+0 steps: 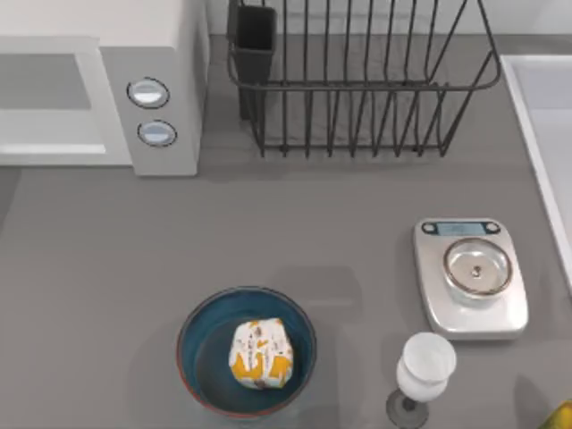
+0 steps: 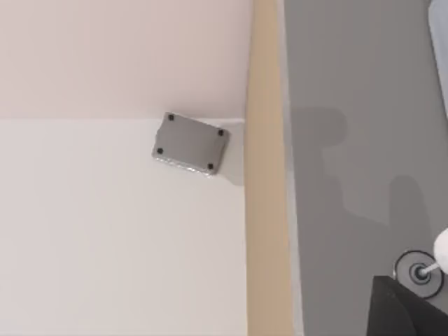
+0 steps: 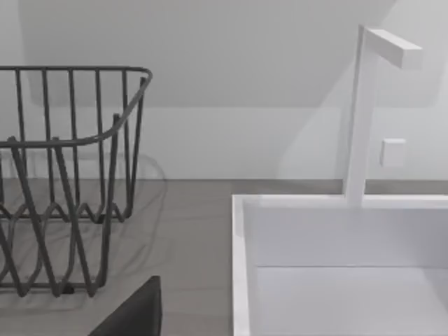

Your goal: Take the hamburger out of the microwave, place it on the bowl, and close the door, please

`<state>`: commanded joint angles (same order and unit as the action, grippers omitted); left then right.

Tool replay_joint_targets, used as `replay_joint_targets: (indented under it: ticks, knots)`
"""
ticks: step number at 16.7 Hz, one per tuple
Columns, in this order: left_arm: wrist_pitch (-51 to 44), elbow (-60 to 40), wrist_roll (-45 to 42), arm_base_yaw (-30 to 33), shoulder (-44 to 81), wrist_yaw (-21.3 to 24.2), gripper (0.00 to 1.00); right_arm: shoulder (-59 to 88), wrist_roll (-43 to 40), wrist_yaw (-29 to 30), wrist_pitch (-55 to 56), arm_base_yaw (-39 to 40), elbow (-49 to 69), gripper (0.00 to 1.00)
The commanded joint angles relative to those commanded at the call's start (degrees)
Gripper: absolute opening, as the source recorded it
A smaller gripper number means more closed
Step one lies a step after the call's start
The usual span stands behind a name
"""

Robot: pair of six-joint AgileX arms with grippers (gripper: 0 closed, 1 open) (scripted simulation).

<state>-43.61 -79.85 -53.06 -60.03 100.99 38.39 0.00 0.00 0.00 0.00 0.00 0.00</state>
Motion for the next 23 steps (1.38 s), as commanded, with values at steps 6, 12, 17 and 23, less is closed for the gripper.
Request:
replay_joint_targets:
  ticks: [6, 12, 17, 23]
  knots:
    - [13.27, 8.58, -0.16, -0.21, 3.94, 0.16, 0.00, 0.00, 0.00, 0.00, 0.00, 0.00, 0.00, 1.00]
    - [21.55, 14.91, -0.31, -0.41, 6.94, 0.31, 0.00, 0.00, 0.00, 0.00, 0.00, 0.00, 0.00, 1.00]
    - [22.37, 16.83, -0.50, -1.87, 4.58, -0.11, 0.00, 0.00, 0.00, 0.00, 0.00, 0.00, 0.00, 1.00]
    - [28.95, 29.54, 3.91, 2.03, -6.79, -3.05, 0.00, 0.00, 0.00, 0.00, 0.00, 0.00, 0.00, 1.00]
